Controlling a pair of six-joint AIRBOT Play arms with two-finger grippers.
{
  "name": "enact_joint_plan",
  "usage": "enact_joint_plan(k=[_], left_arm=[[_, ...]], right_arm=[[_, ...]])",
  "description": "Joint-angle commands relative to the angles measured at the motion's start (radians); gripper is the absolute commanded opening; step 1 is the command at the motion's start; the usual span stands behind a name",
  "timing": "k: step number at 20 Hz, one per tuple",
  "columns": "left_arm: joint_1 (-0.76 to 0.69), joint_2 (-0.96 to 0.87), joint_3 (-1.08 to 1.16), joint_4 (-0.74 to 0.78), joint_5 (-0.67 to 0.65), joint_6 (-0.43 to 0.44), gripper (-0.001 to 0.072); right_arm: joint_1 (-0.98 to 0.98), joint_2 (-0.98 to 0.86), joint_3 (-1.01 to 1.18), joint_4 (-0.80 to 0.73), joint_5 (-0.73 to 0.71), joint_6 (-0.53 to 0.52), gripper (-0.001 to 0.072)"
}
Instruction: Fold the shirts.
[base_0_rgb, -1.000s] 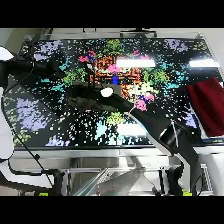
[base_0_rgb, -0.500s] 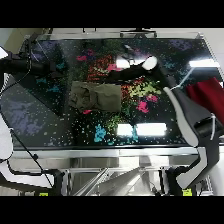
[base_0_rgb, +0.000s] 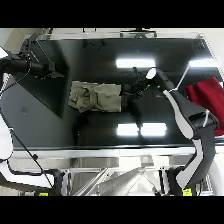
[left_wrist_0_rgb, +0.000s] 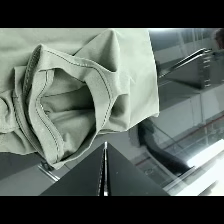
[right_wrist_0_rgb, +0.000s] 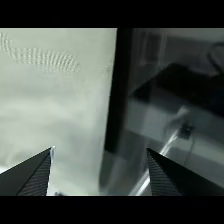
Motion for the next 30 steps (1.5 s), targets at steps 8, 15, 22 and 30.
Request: enact_joint_plan(k=[8,15,22,30], left_arm=[[0.001,0.000,0.001,0.001,-0.001,0.025,0.0004],[0.000,0.000,0.001,0.001,-0.002,0.026,0.0004],[0.000,0.000,0.000,0.000,-0.026,0.026,0.0004],[-0.001,0.000,-0.002,-0.093,-0.041,0.026,0.0004]], right_arm=[[0.077,-0.099,-0.002,0.332,-0.158,-0.174,0.0056],[0.018,0.187,0.070,0.310,-0.040,-0.181,0.0022],[-0.132,0.642,0.053,-0.187,0.171,0.161,0.0021],[-0.580,0.843,0.044,-0.296,0.180,0.142,0.0023]])
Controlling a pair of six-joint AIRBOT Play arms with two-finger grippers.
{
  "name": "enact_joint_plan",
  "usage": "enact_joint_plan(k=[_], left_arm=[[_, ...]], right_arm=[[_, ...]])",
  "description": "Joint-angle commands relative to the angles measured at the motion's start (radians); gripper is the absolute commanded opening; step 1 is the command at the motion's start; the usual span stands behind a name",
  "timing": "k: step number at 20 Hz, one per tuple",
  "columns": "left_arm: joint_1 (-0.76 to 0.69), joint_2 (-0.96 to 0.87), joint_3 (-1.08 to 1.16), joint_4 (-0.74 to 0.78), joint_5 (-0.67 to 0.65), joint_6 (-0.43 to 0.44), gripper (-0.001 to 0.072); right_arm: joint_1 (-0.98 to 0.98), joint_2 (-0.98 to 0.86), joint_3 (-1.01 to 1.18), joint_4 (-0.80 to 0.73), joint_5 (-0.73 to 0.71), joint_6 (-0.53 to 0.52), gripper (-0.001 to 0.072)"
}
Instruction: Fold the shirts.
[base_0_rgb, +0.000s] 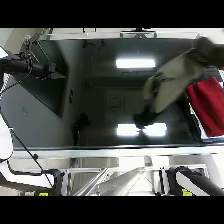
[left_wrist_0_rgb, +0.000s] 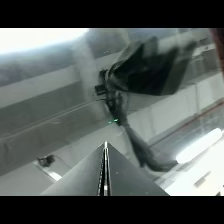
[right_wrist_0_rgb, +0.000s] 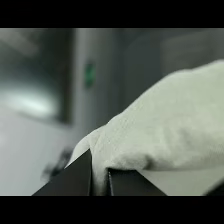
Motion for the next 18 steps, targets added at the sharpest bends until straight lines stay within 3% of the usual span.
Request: enact_joint_plan(k=[1,3,6,7,8,11,18], left_arm=[[0.000,0.000,-0.001,-0.063,-0.004,0.000,0.0004],[-0.002,0.000,-0.001,-0.061,0.005,-0.001,0.0004],[-0.004,0.000,0.000,-0.061,0.027,-0.002,0.0004],[-0.004,0.000,0.000,-0.062,0.047,-0.002,0.0004],[-0.004,0.000,0.000,-0.062,0.059,-0.002,0.0004],[-0.004,0.000,0.000,-0.061,0.080,-0.002,0.0004],[-0.037,0.000,-0.001,-0.058,0.074,-0.001,0.0004]], right_arm=[[-0.236,-0.004,-0.002,-0.020,-0.049,-0.086,0.0023],[-0.354,-0.090,0.000,0.181,-0.185,-0.209,0.0022],[-0.531,-0.287,0.101,0.888,-0.328,-0.484,0.0022],[-0.579,-0.359,0.186,1.062,-0.325,-0.530,0.0022],[-0.615,-0.413,0.276,1.121,-0.316,-0.531,0.0022],[-0.707,-0.472,0.431,0.947,-0.239,-0.475,0.0022],[-0.798,-0.463,0.220,0.383,0.221,-0.370,0.0020]])
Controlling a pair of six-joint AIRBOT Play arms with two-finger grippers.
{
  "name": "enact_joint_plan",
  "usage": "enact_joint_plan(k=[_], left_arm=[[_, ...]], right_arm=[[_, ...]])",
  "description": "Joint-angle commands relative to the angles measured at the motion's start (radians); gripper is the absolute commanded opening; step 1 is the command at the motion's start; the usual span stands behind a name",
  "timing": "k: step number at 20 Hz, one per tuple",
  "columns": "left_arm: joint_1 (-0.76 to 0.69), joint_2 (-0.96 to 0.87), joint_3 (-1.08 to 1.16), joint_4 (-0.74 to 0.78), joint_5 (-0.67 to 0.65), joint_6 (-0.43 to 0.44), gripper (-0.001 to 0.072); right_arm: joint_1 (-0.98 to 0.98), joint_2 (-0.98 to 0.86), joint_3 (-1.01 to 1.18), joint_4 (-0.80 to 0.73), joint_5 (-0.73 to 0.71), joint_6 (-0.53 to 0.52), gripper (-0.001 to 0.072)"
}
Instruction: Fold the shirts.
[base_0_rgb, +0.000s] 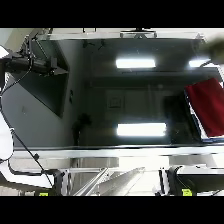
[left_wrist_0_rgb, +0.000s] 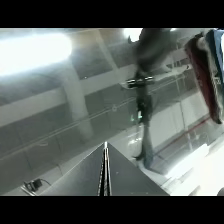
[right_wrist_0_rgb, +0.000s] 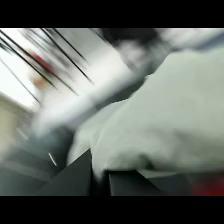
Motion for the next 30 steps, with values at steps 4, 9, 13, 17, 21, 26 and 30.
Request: enact_joint_plan(k=[4,9,13,17,21,26,30], left_arm=[[-0.053,0.000,0.000,0.002,-0.009,0.002,0.0004],[-0.082,0.000,0.000,0.002,-0.027,0.034,0.0004],[-0.097,-0.005,-0.001,0.001,-0.038,0.037,0.0004],[-0.098,-0.045,-0.002,0.001,-0.090,0.037,0.0004],[-0.098,-0.076,-0.002,0.002,-0.071,0.037,0.0004],[-0.097,-0.075,-0.001,0.001,-0.031,0.038,0.0004],[-0.097,-0.075,0.012,0.000,-0.027,0.060,0.0004]], right_arm=[[-0.026,0.008,-0.244,-0.513,0.483,0.358,0.0021],[-0.027,0.119,-0.272,-0.711,0.502,0.434,0.0022],[-0.027,0.140,-0.298,-0.767,0.541,0.442,0.0022],[-0.026,0.140,-0.444,-0.883,0.518,0.411,0.0022],[-0.027,0.139,-0.649,-1.011,0.416,0.404,0.0073],[-0.027,0.121,-0.690,-1.023,0.355,0.401,0.0701],[-0.019,0.121,-0.594,-0.939,0.457,0.402,0.0701]])
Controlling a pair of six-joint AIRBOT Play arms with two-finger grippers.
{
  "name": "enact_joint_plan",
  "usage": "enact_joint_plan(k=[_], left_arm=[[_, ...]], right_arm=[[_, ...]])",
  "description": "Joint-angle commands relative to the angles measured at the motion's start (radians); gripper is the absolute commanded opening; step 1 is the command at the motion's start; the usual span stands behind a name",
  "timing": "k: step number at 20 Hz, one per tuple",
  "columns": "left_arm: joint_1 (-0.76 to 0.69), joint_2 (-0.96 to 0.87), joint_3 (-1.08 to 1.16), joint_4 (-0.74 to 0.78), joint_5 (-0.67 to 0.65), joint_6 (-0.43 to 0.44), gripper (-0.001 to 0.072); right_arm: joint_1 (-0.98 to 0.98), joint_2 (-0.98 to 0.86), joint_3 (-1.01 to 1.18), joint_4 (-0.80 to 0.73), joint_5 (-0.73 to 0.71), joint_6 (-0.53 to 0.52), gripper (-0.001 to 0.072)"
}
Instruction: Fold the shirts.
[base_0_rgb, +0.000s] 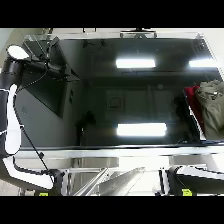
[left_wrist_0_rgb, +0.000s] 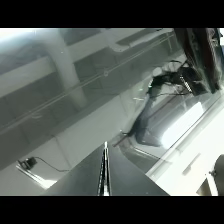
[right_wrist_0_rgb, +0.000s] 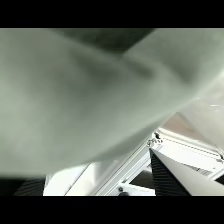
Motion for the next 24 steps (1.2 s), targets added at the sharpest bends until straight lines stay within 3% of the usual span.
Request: enact_joint_plan(k=[1,6,9,10,11,12,17,22,24], left_arm=[[0.001,-0.001,0.029,-0.001,0.004,0.020,0.0004],[0.002,0.018,0.175,-0.001,-0.058,0.018,0.0004],[-0.001,0.106,0.077,-0.011,-0.016,0.019,0.0004],[0.000,0.148,-0.001,-0.039,0.000,0.021,0.0004],[0.000,0.196,-0.099,-0.065,0.003,0.028,0.0004],[0.000,0.246,-0.206,-0.088,0.003,0.048,0.0004],[0.015,0.533,-0.722,-0.105,0.028,0.084,0.0004],[0.095,0.811,-1.107,-0.105,0.074,0.084,0.0004],[0.124,0.871,-1.179,-0.105,0.080,0.084,0.0004]], right_arm=[[0.011,-0.002,0.086,0.096,0.098,0.001,0.0700],[0.093,0.021,0.211,0.381,0.129,0.057,0.0693],[0.232,0.047,0.198,0.526,0.073,0.005,0.0690],[0.294,0.060,0.185,0.526,0.060,-0.002,0.0526],[0.369,0.074,0.166,0.526,0.041,-0.038,0.0146],[0.448,0.086,0.143,0.527,0.010,-0.063,0.0042],[0.783,0.241,-0.082,0.532,-0.193,-0.134,0.0020],[1.051,0.684,-0.672,0.566,-0.499,-0.126,0.0023],[1.072,0.755,-0.772,0.618,-0.587,-0.131,0.0023]])
